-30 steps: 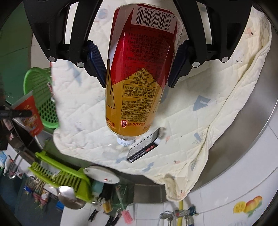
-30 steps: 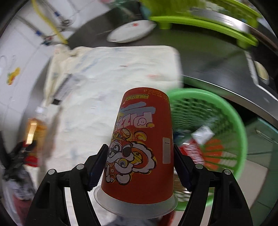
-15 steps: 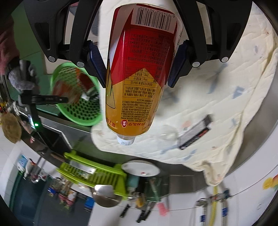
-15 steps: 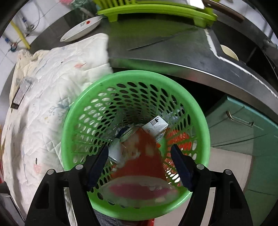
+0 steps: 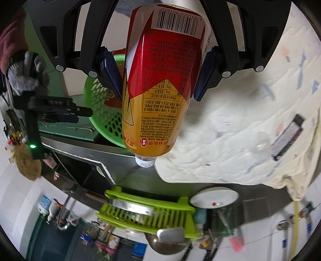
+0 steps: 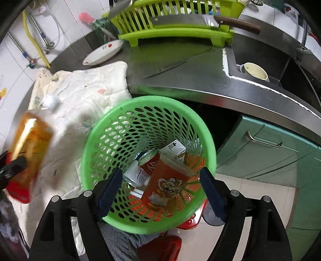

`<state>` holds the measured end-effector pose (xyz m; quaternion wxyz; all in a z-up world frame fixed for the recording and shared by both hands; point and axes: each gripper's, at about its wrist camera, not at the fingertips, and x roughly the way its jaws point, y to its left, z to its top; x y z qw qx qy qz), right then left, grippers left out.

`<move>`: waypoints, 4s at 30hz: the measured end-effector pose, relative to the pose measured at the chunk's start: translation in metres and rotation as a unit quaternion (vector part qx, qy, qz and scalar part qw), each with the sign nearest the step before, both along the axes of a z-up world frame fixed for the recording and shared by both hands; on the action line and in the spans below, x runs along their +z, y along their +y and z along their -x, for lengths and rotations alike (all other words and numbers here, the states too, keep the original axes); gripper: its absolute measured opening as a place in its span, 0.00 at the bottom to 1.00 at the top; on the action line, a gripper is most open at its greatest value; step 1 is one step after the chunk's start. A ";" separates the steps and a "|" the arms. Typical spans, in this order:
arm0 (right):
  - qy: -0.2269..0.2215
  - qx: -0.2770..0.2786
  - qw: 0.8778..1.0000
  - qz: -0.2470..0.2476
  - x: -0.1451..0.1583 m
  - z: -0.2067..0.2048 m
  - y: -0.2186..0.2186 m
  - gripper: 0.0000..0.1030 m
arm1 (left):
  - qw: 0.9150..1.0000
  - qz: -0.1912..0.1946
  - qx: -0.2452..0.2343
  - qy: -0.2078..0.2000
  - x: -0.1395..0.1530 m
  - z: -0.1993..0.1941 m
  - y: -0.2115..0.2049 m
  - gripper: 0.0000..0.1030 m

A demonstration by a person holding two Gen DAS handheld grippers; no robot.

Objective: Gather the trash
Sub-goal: 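Carry the juice bottle with the left gripper and drop it into the basket, then move both grippers back over the black box and clear cup on the cloth, then grasp the black printed box with the left gripper while the right gripper grasps the clear plastic cup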

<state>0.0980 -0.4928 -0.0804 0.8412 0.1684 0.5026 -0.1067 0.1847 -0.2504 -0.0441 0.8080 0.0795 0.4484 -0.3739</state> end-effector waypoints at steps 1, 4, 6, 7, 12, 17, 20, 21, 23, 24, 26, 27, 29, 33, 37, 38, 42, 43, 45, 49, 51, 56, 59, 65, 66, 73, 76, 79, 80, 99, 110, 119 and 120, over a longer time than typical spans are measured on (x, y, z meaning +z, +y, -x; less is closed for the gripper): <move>-0.005 0.002 1.000 0.001 0.002 0.004 -0.001 0.74 | 1.000 -0.001 -0.003 0.001 -0.002 0.001 -0.007 0.66; -0.015 0.009 1.000 0.023 0.009 0.015 0.003 0.75 | 1.000 -0.007 -0.009 0.011 -0.011 0.001 -0.028 0.67; -0.019 0.013 0.999 0.034 0.011 0.019 0.004 0.77 | 1.000 -0.012 -0.011 0.017 -0.018 0.000 -0.043 0.67; -0.023 0.014 0.999 0.034 0.012 0.022 0.004 0.77 | 1.000 -0.014 -0.011 0.019 -0.021 -0.001 -0.048 0.67; -0.037 0.020 0.999 0.012 0.013 0.030 0.002 0.77 | 0.999 -0.020 -0.015 0.026 -0.033 -0.005 -0.073 0.61; -0.033 0.030 0.999 0.001 0.007 0.033 0.005 0.77 | 0.999 -0.037 -0.012 0.035 -0.049 -0.008 -0.088 0.61; -0.031 0.034 0.999 0.005 0.005 0.034 0.007 0.77 | 0.998 -0.037 -0.010 0.040 -0.052 -0.007 -0.086 0.61; -0.032 0.034 0.999 0.004 0.005 0.034 0.007 0.77 | 0.998 -0.037 -0.007 0.040 -0.052 -0.007 -0.083 0.61; -0.033 0.032 0.999 0.005 0.006 0.033 0.008 0.77 | 0.999 -0.035 -0.005 0.038 -0.051 -0.007 -0.077 0.61; -0.034 0.033 0.999 0.005 0.007 0.032 0.009 0.77 | 0.999 -0.037 -0.004 0.033 -0.049 -0.006 -0.072 0.61; -0.034 0.034 0.999 0.009 0.009 0.030 0.012 0.77 | 0.999 -0.039 0.001 0.026 -0.046 -0.005 -0.065 0.61; -0.035 0.036 0.999 0.010 0.010 0.028 0.014 0.77 | 0.999 -0.038 0.004 0.022 -0.043 -0.004 -0.058 0.61; -0.038 0.041 0.998 0.012 0.014 0.024 0.019 0.77 | 0.999 -0.037 0.009 0.017 -0.039 -0.005 -0.048 0.61; -0.040 0.059 0.997 0.017 0.021 0.012 0.038 0.78 | 0.999 -0.039 0.029 0.010 -0.032 -0.010 -0.019 0.61; -0.042 0.080 0.996 0.017 0.025 -0.005 0.059 0.78 | 0.998 -0.038 0.053 0.004 -0.026 -0.017 0.013 0.61; -0.043 0.085 0.995 0.015 0.026 -0.009 0.064 0.78 | 0.998 -0.036 0.059 0.003 -0.025 -0.019 0.022 0.61; -0.046 0.107 0.993 0.010 0.030 -0.029 0.087 0.78 | 0.996 -0.035 0.081 -0.003 -0.019 -0.024 0.053 0.61; -0.046 0.112 0.993 0.011 0.032 -0.033 0.093 0.78 | 0.995 -0.037 0.087 -0.008 -0.018 -0.026 0.062 0.61; -0.048 0.123 0.991 0.008 0.035 -0.043 0.105 0.78 | 0.994 -0.037 0.098 -0.012 -0.014 -0.032 0.080 0.61; -0.053 0.143 0.988 0.010 0.041 -0.063 0.128 0.78 | 0.991 -0.041 0.123 -0.027 -0.005 -0.047 0.110 0.61; -0.052 0.152 0.987 0.007 0.042 -0.073 0.138 0.78 | 0.988 -0.045 0.139 -0.042 0.001 -0.058 0.125 0.61; -0.047 0.171 0.984 0.001 0.042 -0.101 0.161 0.78 | 0.980 -0.074 0.176 -0.063 0.007 -0.094 0.154 0.61; -0.043 0.178 0.983 -0.010 0.040 -0.120 0.170 0.78 | 0.976 -0.089 0.189 -0.067 0.008 -0.119 0.166 0.61; -0.036 0.192 0.981 -0.010 0.036 -0.153 0.184 0.78 | 0.974 -0.101 0.195 -0.062 -0.003 -0.165 0.177 0.61; -0.036 0.195 0.980 -0.009 0.035 -0.158 0.186 0.78 | 0.974 -0.102 0.193 -0.060 -0.004 -0.169 0.176 0.61; -0.036 0.207 0.978 -0.008 0.032 -0.189 0.197 0.78 | 0.978 -0.114 0.167 -0.055 -0.025 -0.199 0.167 0.62; -0.031 0.215 0.976 -0.002 0.027 -0.202 0.202 0.78 | 0.979 -0.117 0.159 -0.054 -0.031 -0.212 0.164 0.62; -0.029 0.220 0.975 0.002 0.023 -0.212 0.205 0.78 | 0.981 -0.118 0.147 -0.051 -0.039 -0.223 0.162 0.62; -0.029 0.221 0.975 0.001 0.022 -0.214 0.205 0.78 | 0.982 -0.118 0.141 -0.050 -0.042 -0.225 0.161 0.62; -0.039 0.248 0.968 0.004 0.000 -0.269 0.238 0.78 | 0.987 -0.053 0.146 -0.045 -0.047 -0.217 0.180 0.16; -0.048 0.247 0.968 0.011 -0.015 -0.308 0.258 0.78 | 0.984 -0.046 0.169 -0.040 -0.039 -0.201 0.214 0.16; -0.038 0.250 0.967 0.026 -0.025 -0.320 0.267 0.76 | 0.983 -0.038 0.174 -0.044 -0.028 -0.190 0.221 0.16; -0.037 0.249 0.967 0.029 -0.026 -0.322 0.267 0.75 | 0.983 -0.039 0.174 -0.044 -0.028 -0.189 0.221 0.16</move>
